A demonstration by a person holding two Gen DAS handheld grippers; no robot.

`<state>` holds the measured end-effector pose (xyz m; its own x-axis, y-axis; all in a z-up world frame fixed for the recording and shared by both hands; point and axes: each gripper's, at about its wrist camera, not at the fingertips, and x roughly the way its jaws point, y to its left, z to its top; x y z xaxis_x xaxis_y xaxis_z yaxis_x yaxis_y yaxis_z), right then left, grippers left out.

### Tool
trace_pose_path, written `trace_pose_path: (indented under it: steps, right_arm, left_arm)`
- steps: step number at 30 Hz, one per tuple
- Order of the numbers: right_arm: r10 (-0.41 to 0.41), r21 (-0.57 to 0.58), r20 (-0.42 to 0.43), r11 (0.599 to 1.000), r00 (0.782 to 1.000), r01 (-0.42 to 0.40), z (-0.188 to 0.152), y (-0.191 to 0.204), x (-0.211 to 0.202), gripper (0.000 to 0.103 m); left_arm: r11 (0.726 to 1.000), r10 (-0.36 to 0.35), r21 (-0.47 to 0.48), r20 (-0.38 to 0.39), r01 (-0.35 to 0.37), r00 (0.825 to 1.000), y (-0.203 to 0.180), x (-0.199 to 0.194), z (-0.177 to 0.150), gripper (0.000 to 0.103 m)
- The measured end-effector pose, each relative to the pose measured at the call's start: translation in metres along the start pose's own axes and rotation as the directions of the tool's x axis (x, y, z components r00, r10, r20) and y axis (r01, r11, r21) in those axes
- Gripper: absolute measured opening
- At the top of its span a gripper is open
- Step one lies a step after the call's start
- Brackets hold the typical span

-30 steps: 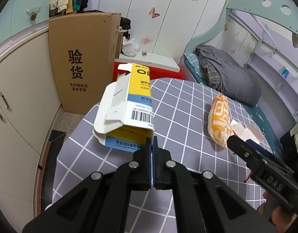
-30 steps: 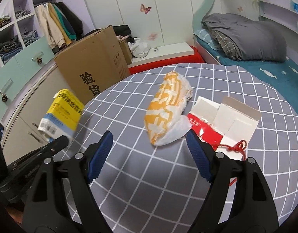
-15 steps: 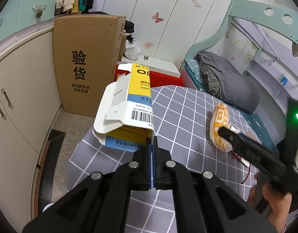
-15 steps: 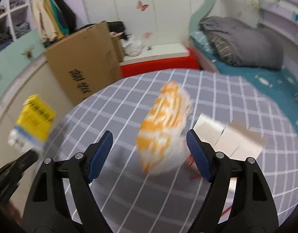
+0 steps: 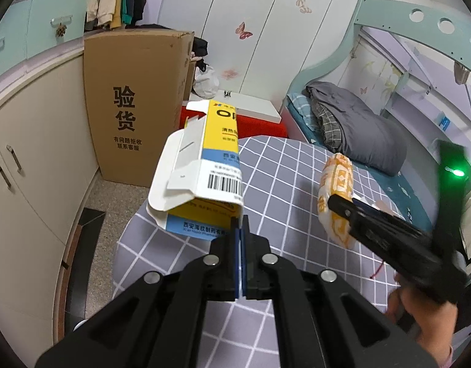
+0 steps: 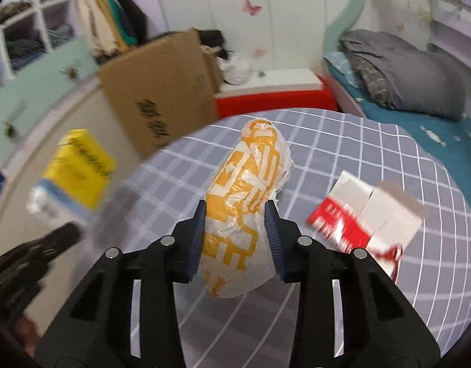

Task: Collect trash
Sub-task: 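Grasp the yellow-white box with the left tool while the right tool grasps the orange-white bag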

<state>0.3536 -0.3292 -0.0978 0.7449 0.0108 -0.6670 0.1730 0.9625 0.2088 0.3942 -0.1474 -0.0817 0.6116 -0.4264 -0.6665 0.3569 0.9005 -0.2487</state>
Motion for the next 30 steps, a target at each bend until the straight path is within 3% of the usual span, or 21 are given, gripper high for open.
trace_pose_path:
  steps: [7, 16, 30]
  right_arm:
    - [0.157, 0.001, 0.042, 0.988, 0.987, -0.157, -0.032, 0.031, -0.071, 0.037]
    - [0.287, -0.041, 0.015, 0.957, 0.958, -0.287, -0.09, 0.082, -0.12, 0.037]
    - [0.373, -0.146, -0.103, 0.911, 0.922, -0.385, -0.158, 0.182, -0.127, 0.037]
  left_arm:
    - [1.0, 0.009, 0.022, 0.033, -0.01, 0.999, -0.009, -0.052, -0.024, 0.001]
    - [0.997, 0.069, 0.041, 0.055, -0.071, 0.996, 0.001, -0.125, -0.079, 0.001]
    - [0.985, 0.167, -0.055, 0.029, -0.165, 0.986, 0.084, -0.189, -0.151, 0.001]
